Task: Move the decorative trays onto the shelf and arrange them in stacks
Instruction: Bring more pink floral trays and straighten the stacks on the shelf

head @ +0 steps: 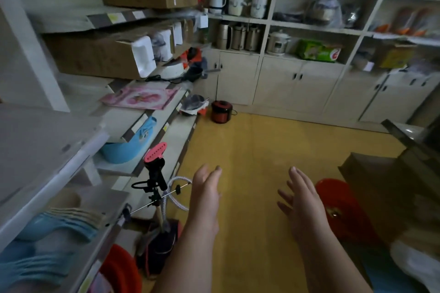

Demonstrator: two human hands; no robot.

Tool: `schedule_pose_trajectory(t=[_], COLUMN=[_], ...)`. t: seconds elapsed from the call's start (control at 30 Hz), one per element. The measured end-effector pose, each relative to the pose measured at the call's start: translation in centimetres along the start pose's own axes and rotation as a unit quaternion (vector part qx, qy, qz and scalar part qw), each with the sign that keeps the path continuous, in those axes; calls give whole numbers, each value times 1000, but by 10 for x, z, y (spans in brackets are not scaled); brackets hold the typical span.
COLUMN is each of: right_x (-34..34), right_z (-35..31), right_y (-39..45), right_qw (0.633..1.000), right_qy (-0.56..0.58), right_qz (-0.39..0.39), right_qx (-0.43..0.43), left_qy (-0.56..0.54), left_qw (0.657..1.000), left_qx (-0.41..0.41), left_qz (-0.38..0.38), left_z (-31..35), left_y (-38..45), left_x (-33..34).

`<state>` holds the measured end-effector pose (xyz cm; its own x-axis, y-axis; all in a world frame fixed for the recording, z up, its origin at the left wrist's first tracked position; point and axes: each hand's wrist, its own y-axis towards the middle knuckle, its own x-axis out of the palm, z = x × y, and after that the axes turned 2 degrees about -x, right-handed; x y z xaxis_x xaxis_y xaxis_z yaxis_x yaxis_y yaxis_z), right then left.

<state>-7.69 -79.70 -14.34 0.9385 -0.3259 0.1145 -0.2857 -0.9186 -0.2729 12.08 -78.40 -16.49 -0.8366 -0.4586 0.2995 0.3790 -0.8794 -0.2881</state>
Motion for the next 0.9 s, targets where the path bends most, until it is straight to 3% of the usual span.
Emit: schedule_pose_trajectory(t=[0.37,0.6,0.9], right_x=[21,33,91], right_z=[11,-14,-74], right_y=[126,262,456], right_qw=[993,997,994], right_qy=[-7,17,54], right_qz=[96,42,-73], right_qx=[66,60,65], left_qy=[27,60,86], left_qw=[998,997,994], left_qx=[-65,-46,-1], left_qz=[1,-28,61], left_z=[-18,-20,14], left_y=[135,228,373], left_x=[53,147,240])
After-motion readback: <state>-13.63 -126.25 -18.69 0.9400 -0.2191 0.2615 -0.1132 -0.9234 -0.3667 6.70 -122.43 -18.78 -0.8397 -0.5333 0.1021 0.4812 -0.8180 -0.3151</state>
